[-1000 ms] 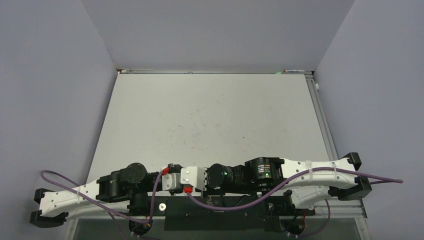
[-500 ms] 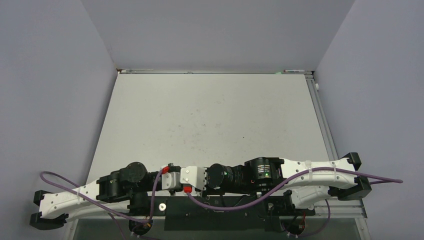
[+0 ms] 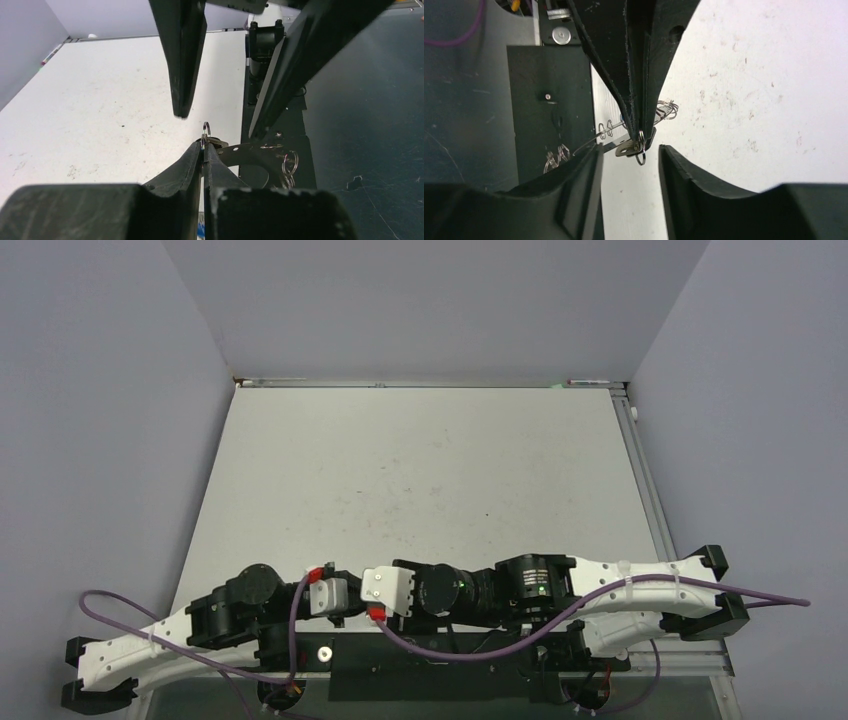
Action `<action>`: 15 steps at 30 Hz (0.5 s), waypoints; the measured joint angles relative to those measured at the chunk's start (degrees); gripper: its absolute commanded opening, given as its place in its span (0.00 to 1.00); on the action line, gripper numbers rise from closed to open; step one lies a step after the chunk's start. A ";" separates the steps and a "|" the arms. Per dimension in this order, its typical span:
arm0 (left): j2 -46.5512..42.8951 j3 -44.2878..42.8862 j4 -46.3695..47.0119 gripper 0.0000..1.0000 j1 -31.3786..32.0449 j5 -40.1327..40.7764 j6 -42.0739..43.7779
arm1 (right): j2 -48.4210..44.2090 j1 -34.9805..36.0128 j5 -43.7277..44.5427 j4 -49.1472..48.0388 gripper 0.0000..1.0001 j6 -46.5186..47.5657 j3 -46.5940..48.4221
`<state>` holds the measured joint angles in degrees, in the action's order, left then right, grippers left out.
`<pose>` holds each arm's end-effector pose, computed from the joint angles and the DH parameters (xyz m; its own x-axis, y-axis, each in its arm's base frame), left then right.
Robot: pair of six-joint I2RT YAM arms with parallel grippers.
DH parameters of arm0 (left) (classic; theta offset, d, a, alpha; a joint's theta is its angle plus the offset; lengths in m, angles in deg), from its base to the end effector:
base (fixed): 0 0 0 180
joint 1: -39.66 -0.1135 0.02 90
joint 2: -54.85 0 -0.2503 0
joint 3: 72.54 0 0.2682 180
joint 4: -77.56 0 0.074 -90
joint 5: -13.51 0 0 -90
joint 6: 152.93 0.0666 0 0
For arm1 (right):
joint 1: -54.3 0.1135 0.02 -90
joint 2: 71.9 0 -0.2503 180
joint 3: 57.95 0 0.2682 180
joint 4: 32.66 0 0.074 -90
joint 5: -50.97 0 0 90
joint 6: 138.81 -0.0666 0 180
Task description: Put the keys on the keyring
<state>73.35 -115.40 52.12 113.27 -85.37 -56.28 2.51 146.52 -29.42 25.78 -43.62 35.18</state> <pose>0.0372 -0.1629 0.3009 0.1095 0.0331 -0.9934 0.9854 0.1278 0.1129 -0.0011 0.3144 0.3514 0.1142 -0.6441 -0.7564 -0.9839 0.0320 -0.1758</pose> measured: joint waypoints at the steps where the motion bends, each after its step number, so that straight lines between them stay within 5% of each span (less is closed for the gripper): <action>1: -0.61 0.17 0.07 0.00 -0.31 0.02 -0.09 | -0.83 0.04 0.00 -0.79 0.54 0.00 -0.26; 15: -3.10 0.70 2.43 0.00 -3.23 -2.69 -1.66 | -21.86 0.09 1.84 -21.31 0.44 -4.26 -16.09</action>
<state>70.25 -114.70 54.55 110.03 -88.06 -57.94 -19.34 146.61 -27.58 4.47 -47.88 19.10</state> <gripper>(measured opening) 0.007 0.471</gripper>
